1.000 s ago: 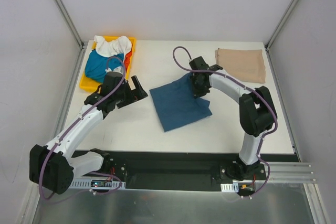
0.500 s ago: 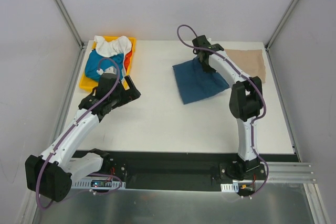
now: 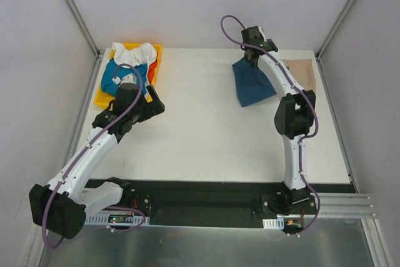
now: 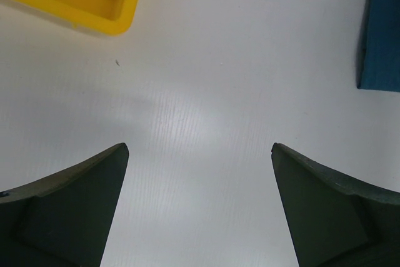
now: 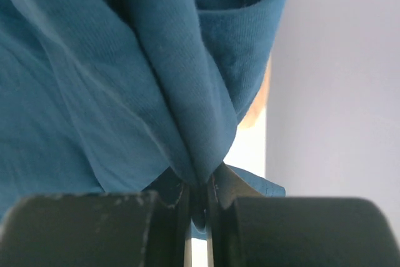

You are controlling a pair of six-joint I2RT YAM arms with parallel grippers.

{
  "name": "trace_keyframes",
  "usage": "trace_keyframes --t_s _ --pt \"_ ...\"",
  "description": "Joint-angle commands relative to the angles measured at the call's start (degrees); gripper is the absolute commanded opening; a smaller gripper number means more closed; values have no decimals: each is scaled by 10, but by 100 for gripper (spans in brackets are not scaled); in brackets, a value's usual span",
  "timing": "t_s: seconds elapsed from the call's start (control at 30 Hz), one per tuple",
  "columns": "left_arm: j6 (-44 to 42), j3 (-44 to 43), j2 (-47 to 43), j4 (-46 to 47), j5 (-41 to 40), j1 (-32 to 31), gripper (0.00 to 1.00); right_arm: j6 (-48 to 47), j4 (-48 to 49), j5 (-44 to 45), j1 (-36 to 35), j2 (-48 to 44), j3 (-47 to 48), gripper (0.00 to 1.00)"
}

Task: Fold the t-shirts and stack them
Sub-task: Neatly place the folded tshirt to the corner

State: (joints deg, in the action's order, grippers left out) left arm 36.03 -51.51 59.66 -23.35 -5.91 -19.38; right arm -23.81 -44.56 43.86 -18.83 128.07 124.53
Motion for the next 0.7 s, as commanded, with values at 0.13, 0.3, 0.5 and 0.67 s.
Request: trace_keyframes --t_s 0.13,0.3,0.5,0.67 --pt "-24 -33 -12 -10 -48 6 99 -156 131 88 12 -27 22 3" --pt "-25 -38 -20 -10 -52 6 99 -135 141 83 20 -42 28 6" --pt "-23 -34 -29 -13 -56 6 99 -107 127 80 20 -69 53 5" --pt "-19 -32 -27 -15 -57 6 99 -78 122 65 20 -96 60 4"
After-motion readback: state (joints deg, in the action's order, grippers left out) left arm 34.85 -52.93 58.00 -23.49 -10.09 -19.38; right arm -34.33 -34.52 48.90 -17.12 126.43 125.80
